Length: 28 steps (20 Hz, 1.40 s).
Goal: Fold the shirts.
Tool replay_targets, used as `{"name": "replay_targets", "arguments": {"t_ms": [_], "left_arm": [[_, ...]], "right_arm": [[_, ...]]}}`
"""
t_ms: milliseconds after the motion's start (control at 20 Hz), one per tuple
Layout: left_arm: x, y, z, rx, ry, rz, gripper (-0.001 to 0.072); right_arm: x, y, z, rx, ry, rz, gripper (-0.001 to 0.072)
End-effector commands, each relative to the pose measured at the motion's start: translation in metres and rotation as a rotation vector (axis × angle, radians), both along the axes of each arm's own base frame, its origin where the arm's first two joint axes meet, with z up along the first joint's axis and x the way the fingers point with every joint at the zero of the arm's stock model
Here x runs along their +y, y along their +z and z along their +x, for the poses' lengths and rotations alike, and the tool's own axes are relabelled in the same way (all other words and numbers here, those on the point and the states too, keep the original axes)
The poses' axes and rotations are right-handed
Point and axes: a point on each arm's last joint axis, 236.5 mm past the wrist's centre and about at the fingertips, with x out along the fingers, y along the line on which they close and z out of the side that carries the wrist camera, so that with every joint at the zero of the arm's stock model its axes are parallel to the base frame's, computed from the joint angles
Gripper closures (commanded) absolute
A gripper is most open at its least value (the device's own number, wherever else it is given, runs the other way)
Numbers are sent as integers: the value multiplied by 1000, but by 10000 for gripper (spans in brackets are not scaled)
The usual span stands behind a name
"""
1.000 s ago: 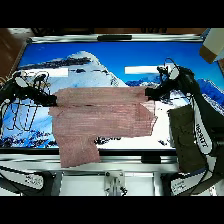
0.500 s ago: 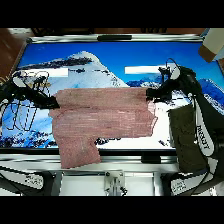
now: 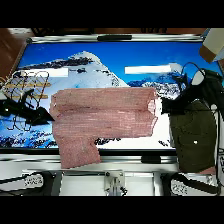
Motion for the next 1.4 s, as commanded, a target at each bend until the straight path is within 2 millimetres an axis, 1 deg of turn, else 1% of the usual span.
{"name": "replay_targets", "arguments": {"t_ms": [0,50,100,150,250,300,350,450,550,650,750,850,900,1000,1050,1150,1200,1250,1350], "left_arm": [[-23,-15,-64,29,48,-97,231],[-27,-19,-75,20,44,-96,328],[-31,-21,-83,14,38,-93,355],[-35,-23,-89,9,26,-92,354],[-39,-24,-98,-2,11,-88,316],[-37,-24,-101,-8,-3,-75,258],[-34,-27,-103,-10,-12,-53,238],[-24,-38,-104,-13,-13,6,239],[-22,-48,-100,-33,20,26,239],[-28,-53,-96,-50,42,18,241],[-39,-59,-103,-42,3,12,251],[-49,-67,-111,-32,-33,17,289],[-51,-70,-113,-32,-41,23,364],[-52,-70,-110,-35,-27,24,585],[-52,-70,-110,-40,-27,21,677],[-54,-68,-109,-43,-24,10,679],[-56,-67,-109,-42,-25,0,679],[-57,-66,-109,-42,-23,-7,679],[-59,-65,-108,-42,-19,-14,679]], "right_arm": [[-2,-7,-33,9,-63,56,198],[1,-8,-38,8,-66,68,199],[1,-10,-41,7,-66,68,199],[3,-12,-44,13,-65,74,199],[4,-15,-49,29,-63,78,199],[4,-16,-50,32,-62,78,198],[4,-16,-51,33,-62,78,199],[4,-16,-51,33,-62,78,199],[5,-16,-52,39,-63,79,199],[5,-16,-53,42,-64,80,198],[5,-16,-52,42,-68,79,199],[5,-16,-52,43,-73,78,199],[5,-16,-52,44,-77,78,199],[5,-18,-55,54,-79,80,199],[9,-25,-62,72,-65,96,198],[26,-43,-83,127,-42,171,86],[34,-52,-91,148,-62,202,87],[42,-61,-93,146,-90,233,87],[52,-76,-84,102,-156,251,87]]}}
